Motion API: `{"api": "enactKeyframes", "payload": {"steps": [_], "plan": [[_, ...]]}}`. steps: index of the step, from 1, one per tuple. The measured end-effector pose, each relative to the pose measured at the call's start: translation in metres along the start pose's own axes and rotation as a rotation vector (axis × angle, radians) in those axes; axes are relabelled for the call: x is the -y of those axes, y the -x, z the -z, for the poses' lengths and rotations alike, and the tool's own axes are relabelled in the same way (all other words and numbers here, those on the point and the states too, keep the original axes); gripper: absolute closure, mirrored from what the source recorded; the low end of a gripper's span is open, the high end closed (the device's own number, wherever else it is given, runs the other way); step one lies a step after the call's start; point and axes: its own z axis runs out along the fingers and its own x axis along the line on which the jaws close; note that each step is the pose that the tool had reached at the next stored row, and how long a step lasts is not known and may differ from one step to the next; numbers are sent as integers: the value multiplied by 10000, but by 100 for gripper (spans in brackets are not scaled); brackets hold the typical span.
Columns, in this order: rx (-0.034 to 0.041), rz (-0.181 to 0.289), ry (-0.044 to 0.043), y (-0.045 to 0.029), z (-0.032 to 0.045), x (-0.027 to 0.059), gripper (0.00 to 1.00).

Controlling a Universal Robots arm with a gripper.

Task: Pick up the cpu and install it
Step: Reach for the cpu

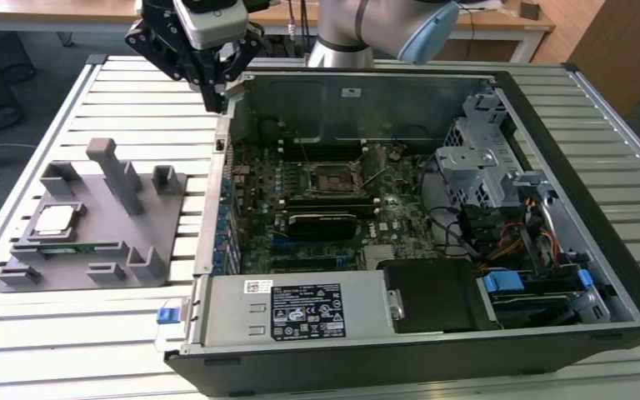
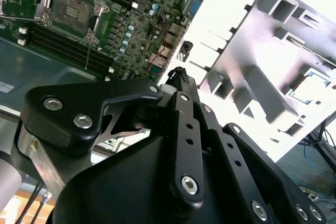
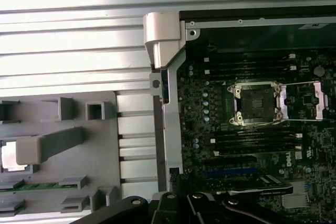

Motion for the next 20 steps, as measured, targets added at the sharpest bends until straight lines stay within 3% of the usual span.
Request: {"api": "enactKeyframes", "payload": {"steps": [20], "plan": [[0,1,0,-213,-3,16,89]]}}
